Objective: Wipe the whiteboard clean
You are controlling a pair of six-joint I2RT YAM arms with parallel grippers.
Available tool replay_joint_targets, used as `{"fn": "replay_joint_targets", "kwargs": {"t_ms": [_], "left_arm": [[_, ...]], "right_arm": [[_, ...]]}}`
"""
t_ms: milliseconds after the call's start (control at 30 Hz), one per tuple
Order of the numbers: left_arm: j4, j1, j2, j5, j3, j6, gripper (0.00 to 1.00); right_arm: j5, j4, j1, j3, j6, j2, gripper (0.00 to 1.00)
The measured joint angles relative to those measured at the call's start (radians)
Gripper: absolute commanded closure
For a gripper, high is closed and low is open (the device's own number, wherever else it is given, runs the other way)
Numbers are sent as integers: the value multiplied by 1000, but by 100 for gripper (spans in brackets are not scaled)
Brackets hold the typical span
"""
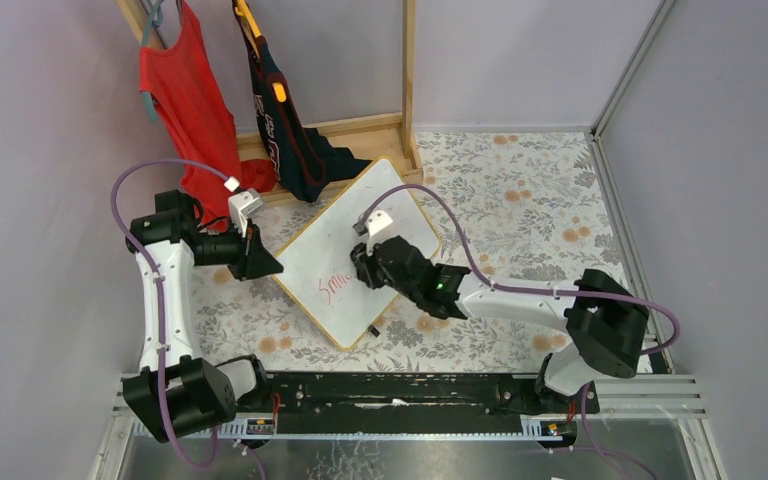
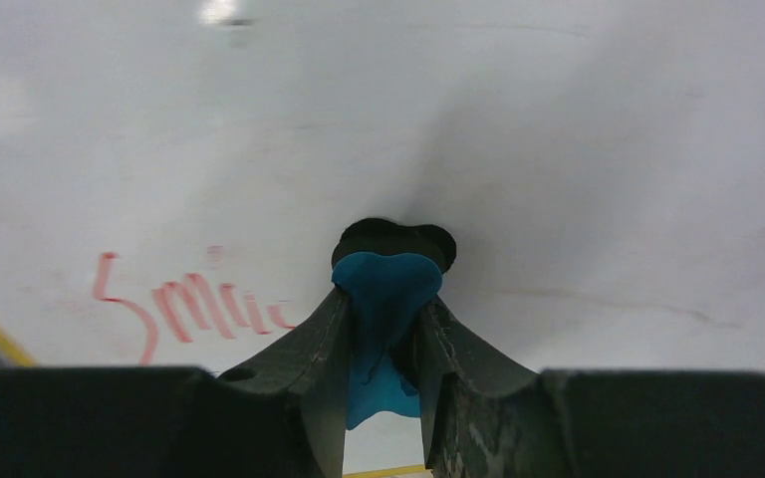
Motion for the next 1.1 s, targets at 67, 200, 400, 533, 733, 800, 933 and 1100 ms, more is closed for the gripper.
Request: {"fn": "replay_joint_targets", "kwargs": {"t_ms": [67, 200, 400, 533, 733, 800, 933, 1100], "left_arm": [[0, 0, 0, -1, 0, 0, 100], [0, 0, 0, -2, 0, 0, 100], [5, 0, 0, -23, -1, 0, 100], [5, 0, 0, -24, -1, 0, 100], [4, 0, 0, -14, -1, -1, 100], [3, -1, -2, -6, -1, -1, 100], [2, -14, -2, 0, -2, 0, 100], [2, -14, -2, 0, -2, 0, 100]], "right_arm": [[4, -5, 48, 32, 3, 22, 100], [-1, -6, 128, 98, 11, 70, 100], [5, -7, 171, 143, 12, 111, 100], [8, -7, 172, 143, 13, 111, 100], [54, 2, 182, 130, 3, 103, 100], [56, 14, 176, 113, -1, 90, 100], [48, 23, 143, 49, -1, 43, 100], [49, 9, 45, -34, -1, -21, 100]]}}
